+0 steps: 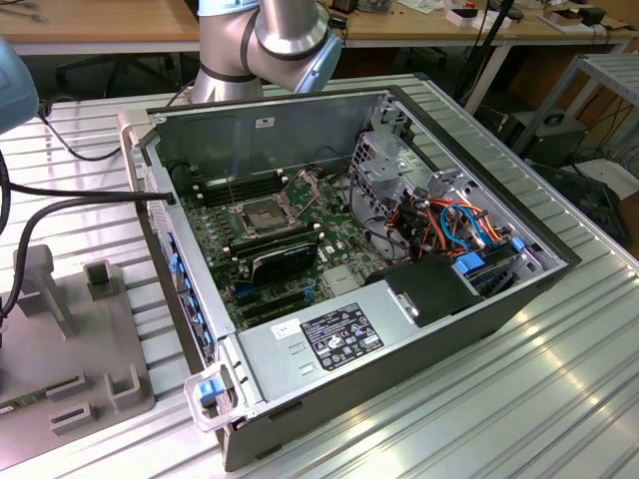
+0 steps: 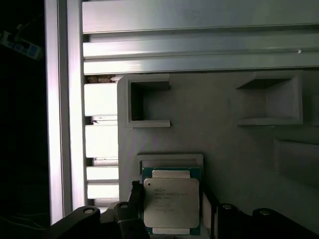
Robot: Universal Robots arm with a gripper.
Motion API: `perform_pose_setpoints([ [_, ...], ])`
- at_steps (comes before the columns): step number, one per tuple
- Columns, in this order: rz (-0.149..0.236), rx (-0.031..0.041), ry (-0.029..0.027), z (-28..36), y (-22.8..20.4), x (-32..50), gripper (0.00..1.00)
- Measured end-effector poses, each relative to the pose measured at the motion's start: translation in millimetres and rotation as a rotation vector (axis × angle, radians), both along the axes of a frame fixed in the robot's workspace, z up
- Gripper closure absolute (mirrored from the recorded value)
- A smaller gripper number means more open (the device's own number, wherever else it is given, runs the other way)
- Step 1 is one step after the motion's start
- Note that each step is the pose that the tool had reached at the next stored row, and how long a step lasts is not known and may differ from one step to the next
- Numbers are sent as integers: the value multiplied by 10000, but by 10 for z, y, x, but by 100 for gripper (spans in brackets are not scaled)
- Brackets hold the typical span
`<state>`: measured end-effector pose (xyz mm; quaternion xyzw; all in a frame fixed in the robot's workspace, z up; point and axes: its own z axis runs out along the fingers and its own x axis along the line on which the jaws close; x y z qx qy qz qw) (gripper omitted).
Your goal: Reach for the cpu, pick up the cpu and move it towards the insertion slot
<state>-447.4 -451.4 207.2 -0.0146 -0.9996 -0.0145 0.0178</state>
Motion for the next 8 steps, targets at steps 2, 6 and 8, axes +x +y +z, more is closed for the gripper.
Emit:
perform_pose_setpoints([
  [2, 1, 1, 1, 35, 0, 1, 45],
  [6, 1, 1, 5, 101, 0, 1, 45],
  [8, 1, 1, 8, 139, 0, 2, 45],
])
